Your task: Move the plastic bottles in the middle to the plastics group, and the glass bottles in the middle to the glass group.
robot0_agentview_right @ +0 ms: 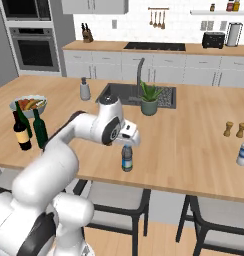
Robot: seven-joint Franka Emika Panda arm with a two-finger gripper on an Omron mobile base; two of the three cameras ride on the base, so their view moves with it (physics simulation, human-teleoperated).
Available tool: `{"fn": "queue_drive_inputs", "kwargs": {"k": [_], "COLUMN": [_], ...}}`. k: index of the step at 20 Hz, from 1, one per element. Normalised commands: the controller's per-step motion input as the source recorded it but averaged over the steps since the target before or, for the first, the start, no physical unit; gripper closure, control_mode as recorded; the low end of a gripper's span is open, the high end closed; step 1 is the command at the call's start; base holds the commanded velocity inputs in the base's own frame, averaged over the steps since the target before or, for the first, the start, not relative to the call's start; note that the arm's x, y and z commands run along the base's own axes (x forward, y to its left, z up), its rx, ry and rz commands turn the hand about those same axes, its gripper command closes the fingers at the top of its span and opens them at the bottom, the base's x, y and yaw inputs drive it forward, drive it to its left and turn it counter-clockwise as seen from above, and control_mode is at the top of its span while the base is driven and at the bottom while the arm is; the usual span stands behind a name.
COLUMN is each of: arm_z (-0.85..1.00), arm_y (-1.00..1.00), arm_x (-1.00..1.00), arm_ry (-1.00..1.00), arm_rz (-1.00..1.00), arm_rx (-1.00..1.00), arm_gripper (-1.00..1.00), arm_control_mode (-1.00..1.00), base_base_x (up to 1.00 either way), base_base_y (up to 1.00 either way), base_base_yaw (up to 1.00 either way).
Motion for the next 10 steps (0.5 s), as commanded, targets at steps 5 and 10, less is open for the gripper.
{"fn": "queue_drive_inputs", "kwargs": {"k": [5,10], "arm_z": [-0.01,-0.12], "arm_y": [-0.16,-0.07], "arm_x": [0.28,0.27], "arm_ry": [0.06,0.0], "arm_rz": [0.07,0.01], "arm_rx": [-0.02,0.0], "arm_gripper": [-1.0,-1.0], "arm_control_mode": [-1.0,-1.0], "base_base_x": [0.0,0.0], "base_base_y": [0.0,0.0], "base_base_yaw": [0.0,0.0]}}
